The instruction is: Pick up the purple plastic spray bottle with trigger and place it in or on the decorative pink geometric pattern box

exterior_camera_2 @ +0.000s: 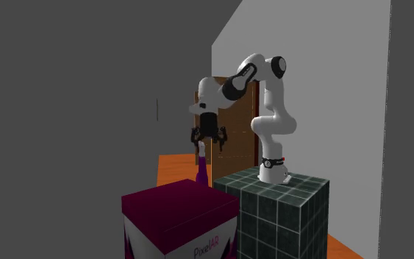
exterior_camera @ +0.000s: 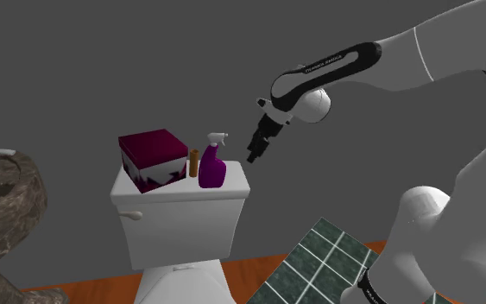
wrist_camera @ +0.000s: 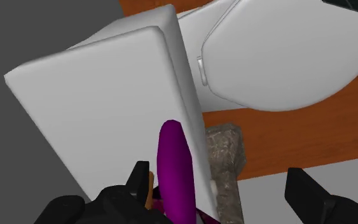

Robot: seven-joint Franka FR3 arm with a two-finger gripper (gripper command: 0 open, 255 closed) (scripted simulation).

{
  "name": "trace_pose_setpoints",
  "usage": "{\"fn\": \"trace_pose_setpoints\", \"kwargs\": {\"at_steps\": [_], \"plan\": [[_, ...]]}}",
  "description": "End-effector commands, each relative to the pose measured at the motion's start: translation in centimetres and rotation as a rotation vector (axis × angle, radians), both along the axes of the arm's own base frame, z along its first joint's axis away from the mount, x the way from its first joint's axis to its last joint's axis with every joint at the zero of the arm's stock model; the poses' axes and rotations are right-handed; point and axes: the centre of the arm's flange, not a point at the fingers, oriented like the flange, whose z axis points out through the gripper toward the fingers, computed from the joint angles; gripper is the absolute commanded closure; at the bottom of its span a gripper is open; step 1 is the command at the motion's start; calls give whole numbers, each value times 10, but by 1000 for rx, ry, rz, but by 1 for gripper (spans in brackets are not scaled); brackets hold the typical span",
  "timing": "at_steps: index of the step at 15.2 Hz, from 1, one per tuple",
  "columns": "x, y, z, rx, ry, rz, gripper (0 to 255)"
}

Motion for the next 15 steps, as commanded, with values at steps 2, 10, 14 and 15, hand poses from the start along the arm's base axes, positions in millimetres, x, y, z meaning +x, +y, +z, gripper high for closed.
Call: {"fn": "trace_pose_setpoints", "kwargs": {"at_steps": [2,10,14,15], "plan": [[31,0,-23,34,-61,109,0],[91,18,-62,95,-154,289,0],[97,27,-80,95,-154,289,0],[99,31,-87,95,-154,289,0]]}}
